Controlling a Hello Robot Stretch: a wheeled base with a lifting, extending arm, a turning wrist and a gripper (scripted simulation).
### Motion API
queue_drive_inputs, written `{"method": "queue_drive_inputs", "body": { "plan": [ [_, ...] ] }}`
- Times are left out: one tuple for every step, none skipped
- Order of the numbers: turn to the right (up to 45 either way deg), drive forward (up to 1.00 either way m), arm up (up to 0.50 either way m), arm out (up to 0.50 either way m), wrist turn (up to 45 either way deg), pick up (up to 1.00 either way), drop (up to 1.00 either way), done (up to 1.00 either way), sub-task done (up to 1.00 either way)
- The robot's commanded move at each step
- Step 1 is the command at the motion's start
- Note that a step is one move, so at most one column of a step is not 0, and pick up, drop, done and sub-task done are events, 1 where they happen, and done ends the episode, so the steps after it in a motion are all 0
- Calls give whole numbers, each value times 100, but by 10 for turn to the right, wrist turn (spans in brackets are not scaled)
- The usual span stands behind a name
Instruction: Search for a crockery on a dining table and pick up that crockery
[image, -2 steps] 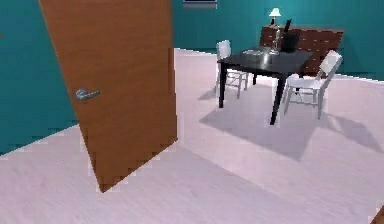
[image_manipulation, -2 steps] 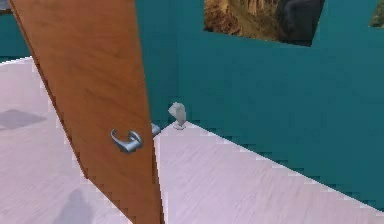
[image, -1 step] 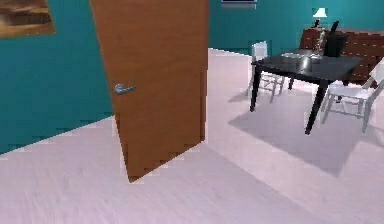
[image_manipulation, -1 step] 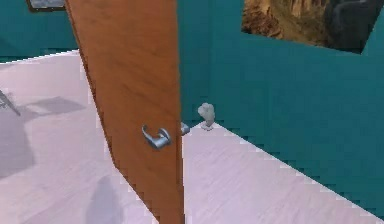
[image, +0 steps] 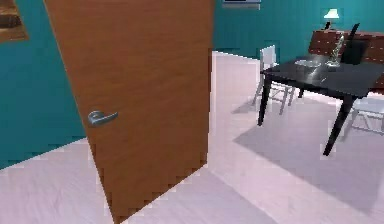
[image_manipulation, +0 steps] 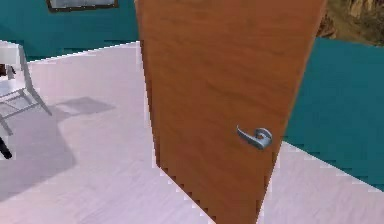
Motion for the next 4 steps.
{"method": "queue_drive_inputs", "body": {
  "plan": [
    [450, 0, 0, 0, 0, 0, 0, 0, 0],
    [0, 100, 0, 0, 0, 0, 0, 0, 0],
    [60, 0, 0, 0, 0, 0, 0, 0, 0],
    [0, 50, 0, 0, 0, 0, 0, 0, 0]
  ]
}}
